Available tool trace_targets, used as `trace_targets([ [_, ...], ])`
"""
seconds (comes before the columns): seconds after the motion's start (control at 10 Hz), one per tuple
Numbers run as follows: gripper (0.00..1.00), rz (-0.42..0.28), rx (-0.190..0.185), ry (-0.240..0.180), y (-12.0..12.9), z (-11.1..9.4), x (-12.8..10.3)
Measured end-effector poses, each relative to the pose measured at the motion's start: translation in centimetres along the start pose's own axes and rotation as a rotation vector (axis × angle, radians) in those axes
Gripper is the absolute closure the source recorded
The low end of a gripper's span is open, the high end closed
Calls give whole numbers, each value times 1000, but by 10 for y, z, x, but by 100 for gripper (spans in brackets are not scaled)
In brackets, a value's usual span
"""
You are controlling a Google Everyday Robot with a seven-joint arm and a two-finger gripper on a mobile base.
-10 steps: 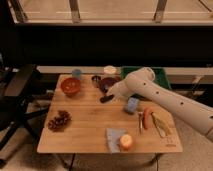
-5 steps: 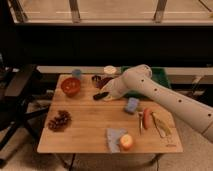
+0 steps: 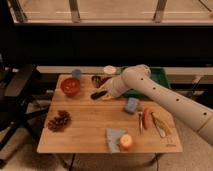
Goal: Place eraser in red bowl
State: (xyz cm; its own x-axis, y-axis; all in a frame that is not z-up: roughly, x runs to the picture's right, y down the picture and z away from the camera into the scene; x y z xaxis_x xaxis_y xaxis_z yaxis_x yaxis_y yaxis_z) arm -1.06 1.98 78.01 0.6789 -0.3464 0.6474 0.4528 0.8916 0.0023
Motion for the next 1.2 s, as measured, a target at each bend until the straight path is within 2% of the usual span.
trace_targets([
  [0.2,100,-73,37,-76,-29,31,-20],
  [0.5,100,-196,100,-163,-75,73,-53],
  [0.7,100,-231,119,-179,-91,84,-66],
  [1.0,100,-231,115,-177,-90,84,-65],
  [1.2,100,-245,111,-148,-91,90,-58],
])
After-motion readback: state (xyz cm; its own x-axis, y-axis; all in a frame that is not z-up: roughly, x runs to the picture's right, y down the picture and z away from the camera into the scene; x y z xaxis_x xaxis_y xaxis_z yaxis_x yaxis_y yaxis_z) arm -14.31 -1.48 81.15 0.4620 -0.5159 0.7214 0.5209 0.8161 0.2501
